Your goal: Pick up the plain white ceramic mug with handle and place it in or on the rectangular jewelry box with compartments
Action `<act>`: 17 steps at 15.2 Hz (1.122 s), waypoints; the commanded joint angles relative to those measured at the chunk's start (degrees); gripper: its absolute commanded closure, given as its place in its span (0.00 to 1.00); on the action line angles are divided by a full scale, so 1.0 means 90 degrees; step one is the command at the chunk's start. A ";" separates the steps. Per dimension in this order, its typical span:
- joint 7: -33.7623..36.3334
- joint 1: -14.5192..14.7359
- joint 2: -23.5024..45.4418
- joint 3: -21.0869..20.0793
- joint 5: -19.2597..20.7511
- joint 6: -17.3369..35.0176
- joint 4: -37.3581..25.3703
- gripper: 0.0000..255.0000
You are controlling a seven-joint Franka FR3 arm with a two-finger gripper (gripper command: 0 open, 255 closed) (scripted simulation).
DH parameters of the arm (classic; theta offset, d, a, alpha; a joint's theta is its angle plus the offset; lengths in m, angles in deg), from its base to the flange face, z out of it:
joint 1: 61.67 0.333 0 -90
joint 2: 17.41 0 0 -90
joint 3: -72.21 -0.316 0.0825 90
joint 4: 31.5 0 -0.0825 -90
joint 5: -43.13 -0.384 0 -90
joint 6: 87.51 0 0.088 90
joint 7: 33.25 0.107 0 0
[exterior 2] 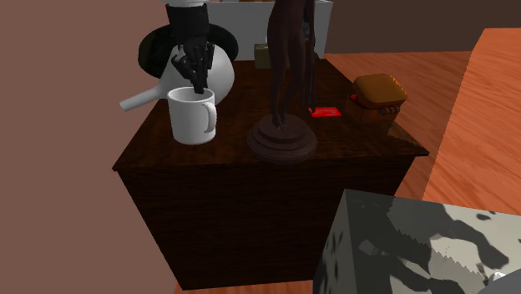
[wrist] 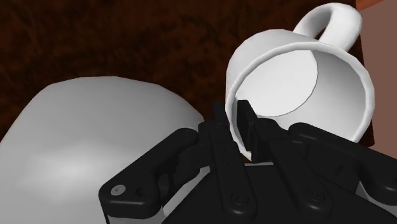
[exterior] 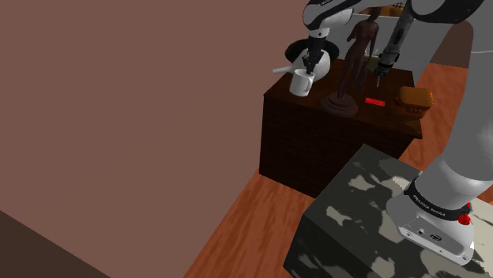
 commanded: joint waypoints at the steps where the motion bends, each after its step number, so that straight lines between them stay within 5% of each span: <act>1: -0.0002 0.0011 0.0043 -0.0110 -0.0189 -0.0096 -0.0020 1.00; 17: 0.0061 0.0003 -0.0255 -0.0066 -0.0103 -0.1325 -0.0958 1.00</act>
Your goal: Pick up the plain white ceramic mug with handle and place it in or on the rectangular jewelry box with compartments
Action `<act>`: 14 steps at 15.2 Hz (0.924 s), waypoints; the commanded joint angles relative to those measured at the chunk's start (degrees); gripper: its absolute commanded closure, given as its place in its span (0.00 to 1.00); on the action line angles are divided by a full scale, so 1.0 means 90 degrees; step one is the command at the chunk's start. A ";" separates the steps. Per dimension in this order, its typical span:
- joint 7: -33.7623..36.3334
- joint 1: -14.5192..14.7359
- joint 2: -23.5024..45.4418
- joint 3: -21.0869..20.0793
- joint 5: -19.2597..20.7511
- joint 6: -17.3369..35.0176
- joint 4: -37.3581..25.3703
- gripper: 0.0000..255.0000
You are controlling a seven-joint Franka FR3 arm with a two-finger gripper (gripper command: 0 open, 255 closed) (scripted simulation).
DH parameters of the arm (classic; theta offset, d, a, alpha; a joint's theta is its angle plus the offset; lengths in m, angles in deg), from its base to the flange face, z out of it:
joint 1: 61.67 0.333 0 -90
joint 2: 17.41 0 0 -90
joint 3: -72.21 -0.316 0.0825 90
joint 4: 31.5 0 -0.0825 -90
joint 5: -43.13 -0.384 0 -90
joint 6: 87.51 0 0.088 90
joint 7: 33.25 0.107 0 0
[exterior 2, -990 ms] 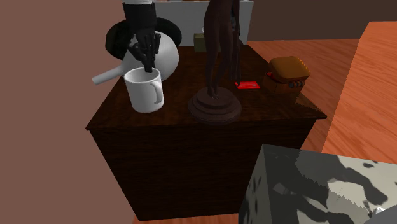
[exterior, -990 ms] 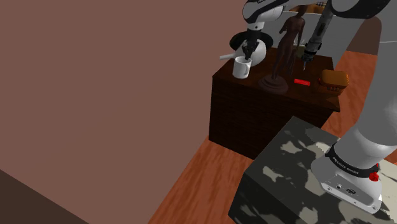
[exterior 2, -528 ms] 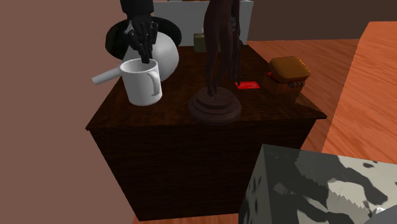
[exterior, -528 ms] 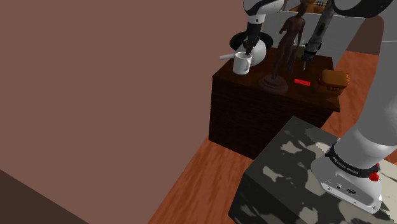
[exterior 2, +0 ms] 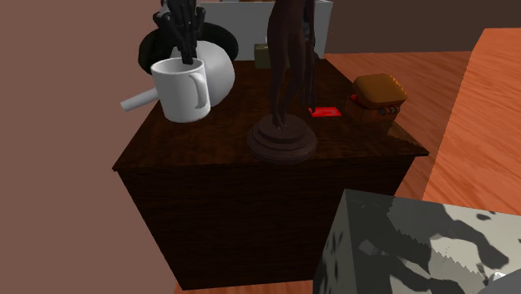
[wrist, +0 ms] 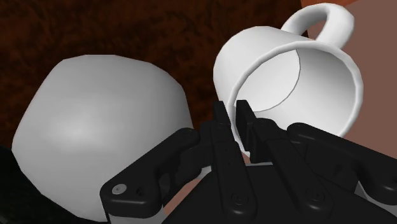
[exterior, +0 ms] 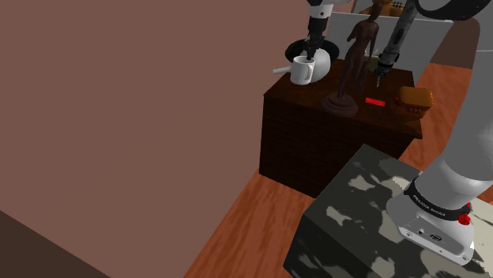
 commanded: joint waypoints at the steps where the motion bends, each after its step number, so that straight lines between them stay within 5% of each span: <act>1: 0.0013 0.0001 -0.0029 0.0003 0.0008 -0.0174 -0.0147 1.00; 12: 0.0034 -0.0047 0.0003 0.0016 0.0012 -0.1086 -0.1092 1.00; 14: -0.0142 -0.0113 -0.0432 0.0088 0.0069 -0.0897 -0.0470 1.00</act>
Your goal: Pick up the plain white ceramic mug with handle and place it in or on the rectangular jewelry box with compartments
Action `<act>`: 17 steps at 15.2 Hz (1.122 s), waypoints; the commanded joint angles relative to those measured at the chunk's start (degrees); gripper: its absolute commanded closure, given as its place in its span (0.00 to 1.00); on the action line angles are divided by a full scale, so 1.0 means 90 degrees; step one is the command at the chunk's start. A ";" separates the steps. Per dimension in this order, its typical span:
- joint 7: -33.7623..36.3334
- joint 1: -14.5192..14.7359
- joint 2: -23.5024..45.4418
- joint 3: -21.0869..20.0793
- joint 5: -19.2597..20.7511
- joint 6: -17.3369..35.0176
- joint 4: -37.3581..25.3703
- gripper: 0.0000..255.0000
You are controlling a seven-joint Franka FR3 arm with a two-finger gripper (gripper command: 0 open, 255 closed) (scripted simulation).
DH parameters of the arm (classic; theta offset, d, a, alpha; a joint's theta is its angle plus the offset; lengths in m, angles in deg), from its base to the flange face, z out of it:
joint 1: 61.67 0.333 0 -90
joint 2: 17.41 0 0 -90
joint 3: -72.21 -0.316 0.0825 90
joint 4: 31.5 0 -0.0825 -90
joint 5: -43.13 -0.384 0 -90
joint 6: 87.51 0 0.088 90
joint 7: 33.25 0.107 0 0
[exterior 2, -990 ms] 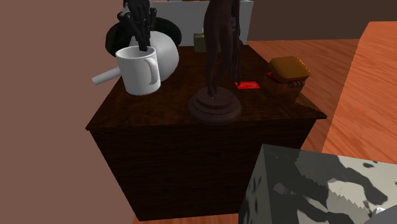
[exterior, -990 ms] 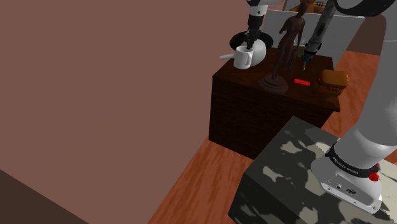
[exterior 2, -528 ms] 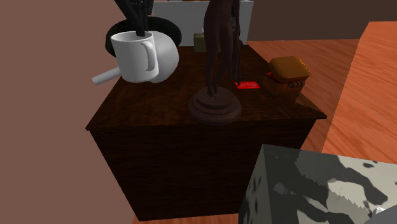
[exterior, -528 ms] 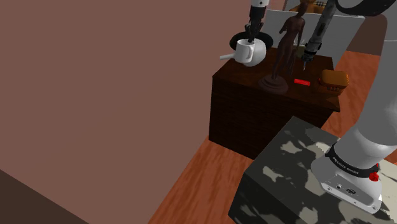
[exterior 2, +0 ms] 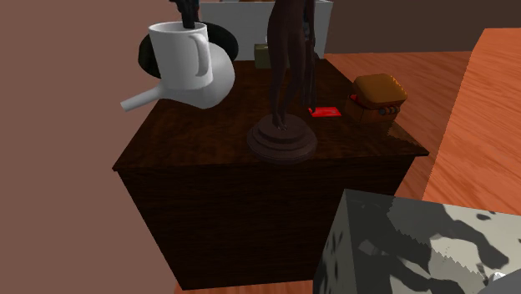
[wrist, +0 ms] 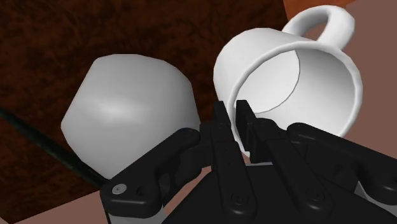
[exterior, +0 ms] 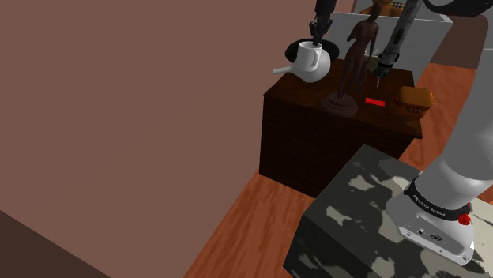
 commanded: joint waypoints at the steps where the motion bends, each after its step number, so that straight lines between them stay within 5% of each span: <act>1: -0.0164 -0.0072 -0.0359 0.0068 0.0048 0.0126 0.0480 1.00; 17: -0.1746 -0.0884 -0.2712 0.0870 0.0601 0.0624 0.3264 1.00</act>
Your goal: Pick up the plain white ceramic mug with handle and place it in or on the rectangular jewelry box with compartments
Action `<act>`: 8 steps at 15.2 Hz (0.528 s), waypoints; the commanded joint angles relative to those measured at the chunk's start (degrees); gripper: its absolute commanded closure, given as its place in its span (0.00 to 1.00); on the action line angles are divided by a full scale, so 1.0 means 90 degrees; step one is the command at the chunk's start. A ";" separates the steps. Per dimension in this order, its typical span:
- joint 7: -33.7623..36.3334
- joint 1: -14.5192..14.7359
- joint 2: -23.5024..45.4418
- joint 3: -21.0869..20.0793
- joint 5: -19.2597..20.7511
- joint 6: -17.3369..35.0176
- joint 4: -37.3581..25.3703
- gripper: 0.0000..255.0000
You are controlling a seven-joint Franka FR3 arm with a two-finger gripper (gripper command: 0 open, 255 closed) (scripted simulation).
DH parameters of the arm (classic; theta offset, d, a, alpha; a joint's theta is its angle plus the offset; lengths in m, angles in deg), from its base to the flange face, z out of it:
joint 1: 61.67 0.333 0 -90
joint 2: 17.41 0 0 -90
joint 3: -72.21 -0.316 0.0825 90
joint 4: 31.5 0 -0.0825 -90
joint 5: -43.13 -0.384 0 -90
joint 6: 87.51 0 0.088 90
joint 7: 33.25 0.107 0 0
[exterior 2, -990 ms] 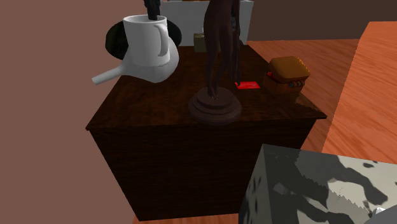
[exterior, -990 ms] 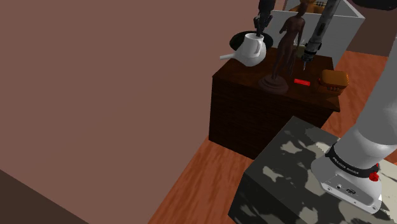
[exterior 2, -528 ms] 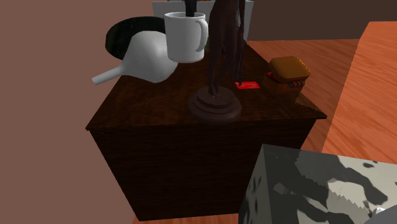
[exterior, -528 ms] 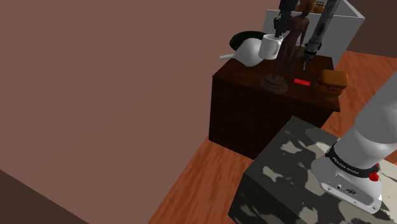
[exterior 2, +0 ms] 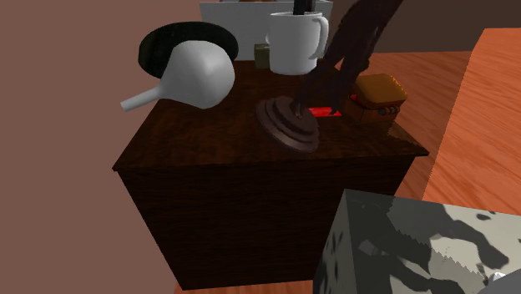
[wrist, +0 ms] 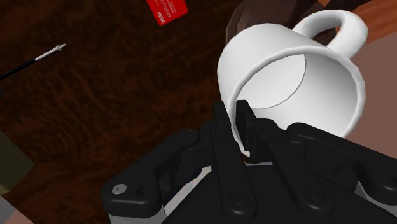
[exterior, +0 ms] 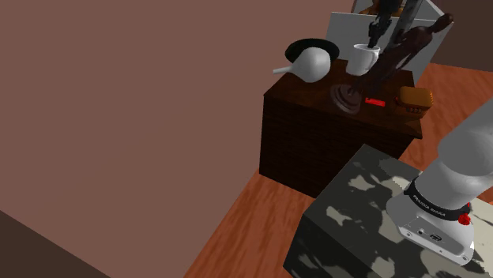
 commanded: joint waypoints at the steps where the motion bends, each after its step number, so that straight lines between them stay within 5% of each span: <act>1: -0.0239 -0.0124 -0.0197 0.0129 0.0074 -0.0008 0.0181 1.00; 8: -0.1086 -0.0560 -0.0762 0.0628 0.0343 -0.0059 0.0638 1.00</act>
